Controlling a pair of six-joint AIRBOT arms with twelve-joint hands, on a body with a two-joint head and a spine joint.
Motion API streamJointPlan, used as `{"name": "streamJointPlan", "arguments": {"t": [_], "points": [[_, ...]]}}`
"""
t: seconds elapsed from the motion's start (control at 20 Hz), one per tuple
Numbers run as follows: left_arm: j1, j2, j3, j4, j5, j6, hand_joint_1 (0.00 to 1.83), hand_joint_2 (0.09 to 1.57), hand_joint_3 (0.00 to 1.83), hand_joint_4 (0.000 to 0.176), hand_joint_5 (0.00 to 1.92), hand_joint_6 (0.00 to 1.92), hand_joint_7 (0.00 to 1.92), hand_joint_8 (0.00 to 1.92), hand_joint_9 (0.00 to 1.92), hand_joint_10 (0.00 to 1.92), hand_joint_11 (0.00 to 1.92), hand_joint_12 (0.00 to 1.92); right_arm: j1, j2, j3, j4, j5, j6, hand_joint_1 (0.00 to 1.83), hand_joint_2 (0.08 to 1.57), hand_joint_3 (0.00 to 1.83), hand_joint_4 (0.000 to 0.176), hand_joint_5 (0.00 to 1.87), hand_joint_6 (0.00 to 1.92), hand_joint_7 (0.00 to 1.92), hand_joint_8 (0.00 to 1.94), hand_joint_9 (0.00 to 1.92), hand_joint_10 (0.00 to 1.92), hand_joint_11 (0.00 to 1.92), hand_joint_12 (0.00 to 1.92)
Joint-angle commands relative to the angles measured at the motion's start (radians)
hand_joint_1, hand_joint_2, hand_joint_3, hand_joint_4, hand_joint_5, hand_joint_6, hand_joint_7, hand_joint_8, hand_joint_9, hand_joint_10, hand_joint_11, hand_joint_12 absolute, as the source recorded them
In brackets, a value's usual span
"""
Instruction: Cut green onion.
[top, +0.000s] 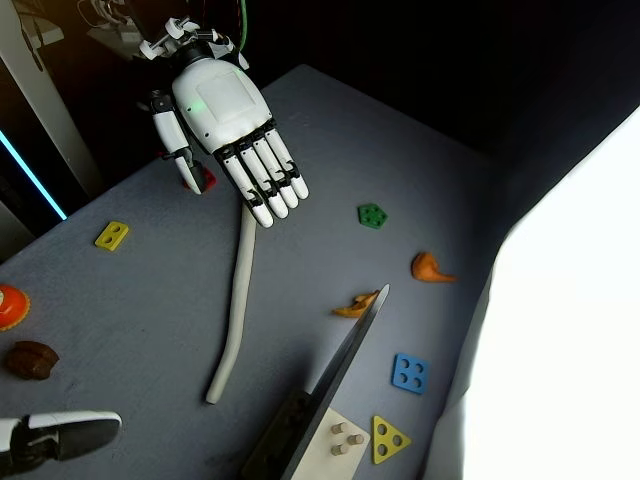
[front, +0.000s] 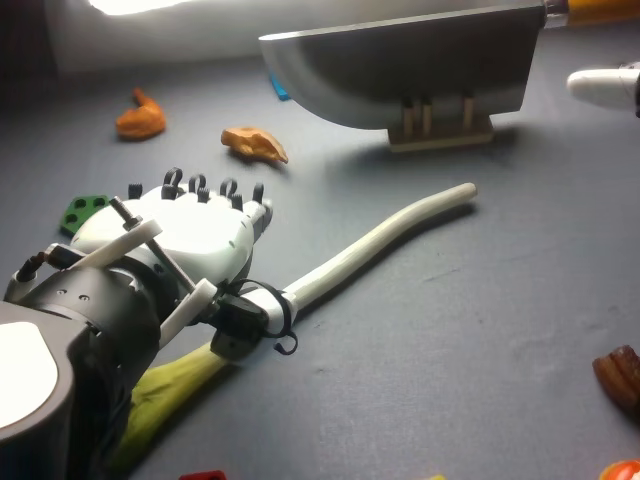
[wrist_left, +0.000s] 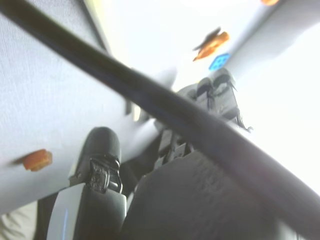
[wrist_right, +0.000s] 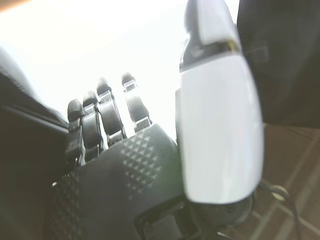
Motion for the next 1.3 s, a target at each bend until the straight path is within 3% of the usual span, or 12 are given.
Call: {"name": "streamJointPlan", "arguments": {"t": [0.0, 0.05, 0.1, 0.15, 0.2, 0.25, 0.35, 0.5, 0.9, 1.0, 1.1, 1.25], "points": [[-0.013, 0.004, -0.001, 0.075, 0.031, -0.002, 0.36, 1.33, 0.00, 0.000, 0.68, 0.05, 0.83, 0.05, 0.69, 0.39, 0.10, 1.52, -0.004, 0.029, -0.028, -0.003, 0.124, 0.002, 0.09, 1.19, 0.00, 0.000, 0.96, 0.40, 1.06, 0.30, 0.76, 0.91, 0.43, 1.49], [-0.013, 0.004, -0.001, 0.075, 0.031, -0.003, 0.34, 1.34, 0.00, 0.000, 0.76, 0.05, 0.92, 0.07, 0.65, 0.75, 0.14, 1.62, -0.015, 0.044, -0.054, -0.007, 0.143, -0.001, 0.11, 1.20, 0.00, 0.000, 0.95, 0.52, 1.00, 0.58, 0.72, 1.12, 0.43, 1.60], [-0.013, 0.004, -0.001, 0.076, 0.031, -0.003, 0.29, 1.36, 0.00, 0.000, 0.87, 0.04, 0.94, 0.31, 0.59, 1.24, 0.17, 1.78, -0.029, 0.056, -0.077, -0.013, 0.171, -0.006, 0.05, 1.23, 0.00, 0.000, 0.90, 0.67, 0.89, 0.90, 0.68, 1.35, 0.42, 1.73], [-0.013, 0.004, -0.001, 0.080, 0.031, -0.005, 0.27, 1.36, 0.00, 0.000, 0.99, 0.22, 0.84, 0.92, 0.66, 1.43, 0.30, 1.89, -0.042, 0.063, -0.097, -0.030, 0.213, -0.016, 0.00, 1.24, 0.00, 0.000, 0.88, 1.25, 0.94, 1.38, 0.79, 1.65, 0.58, 1.86], [-0.013, 0.004, 0.000, 0.080, 0.031, -0.006, 0.29, 1.36, 0.00, 0.000, 0.94, 0.71, 0.83, 1.26, 0.65, 1.68, 0.37, 1.91, -0.052, 0.063, -0.105, -0.039, 0.236, -0.023, 0.00, 1.23, 0.00, 0.000, 0.98, 1.44, 1.10, 1.44, 1.02, 1.70, 0.79, 1.90], [-0.014, 0.004, 0.000, 0.080, 0.031, -0.008, 0.20, 1.38, 0.00, 0.000, 0.87, 1.08, 0.86, 1.40, 0.68, 1.74, 0.41, 1.92, -0.059, 0.063, -0.108, -0.049, 0.245, -0.025, 0.00, 1.24, 0.00, 0.000, 0.98, 1.64, 1.17, 1.57, 1.11, 1.80, 1.02, 1.92], [-0.029, -0.002, -0.004, 0.077, 0.071, -0.035, 0.16, 1.40, 0.00, 0.000, 0.81, 1.30, 0.87, 1.43, 0.70, 1.74, 0.43, 1.92, -0.063, 0.063, -0.109, -0.056, 0.246, -0.027, 0.00, 1.25, 0.00, 0.000, 0.98, 1.70, 1.20, 1.62, 1.16, 1.86, 1.12, 1.92], [-0.054, -0.011, -0.017, 0.077, 0.107, -0.066, 0.13, 1.44, 0.01, 0.000, 0.80, 1.53, 0.89, 1.52, 0.73, 1.82, 0.50, 1.92, -0.065, 0.063, -0.109, -0.056, 0.249, -0.034, 0.00, 1.28, 0.00, 0.000, 0.98, 1.64, 1.20, 1.66, 1.14, 1.92, 1.05, 1.92], [-0.083, -0.013, -0.055, 0.052, 0.124, -0.056, 0.21, 1.44, 0.00, 0.000, 0.76, 1.47, 0.85, 1.68, 0.70, 1.92, 0.52, 1.92, -0.069, 0.063, -0.109, -0.056, 0.262, -0.034, 0.00, 1.27, 0.00, 0.000, 1.01, 1.65, 1.16, 1.65, 1.09, 1.89, 0.96, 1.92], [-0.082, -0.010, -0.054, 0.057, 0.106, -0.054, 0.29, 1.43, 0.00, 0.000, 0.78, 1.44, 0.87, 1.65, 0.74, 1.92, 0.58, 1.92, -0.072, 0.063, -0.109, -0.056, 0.272, -0.034, 0.00, 1.26, 0.00, 0.000, 1.02, 1.65, 1.19, 1.61, 1.12, 1.86, 0.94, 1.92], [-0.084, -0.010, -0.053, 0.059, 0.100, -0.054, 0.24, 1.44, 0.00, 0.000, 0.77, 1.35, 0.85, 1.64, 0.74, 1.92, 0.60, 1.92, -0.073, 0.063, -0.109, -0.056, 0.278, -0.038, 0.00, 1.25, 0.00, 0.000, 0.98, 1.83, 1.15, 1.71, 1.06, 1.92, 0.90, 1.92], [-0.085, -0.010, -0.054, 0.060, 0.100, -0.054, 0.23, 1.44, 0.00, 0.000, 0.75, 1.37, 0.84, 1.56, 0.75, 1.85, 0.55, 1.92, -0.074, 0.063, -0.109, -0.056, 0.278, -0.038, 0.02, 1.28, 0.00, 0.000, 0.97, 1.79, 1.11, 1.66, 1.03, 1.91, 0.87, 1.92]]}}
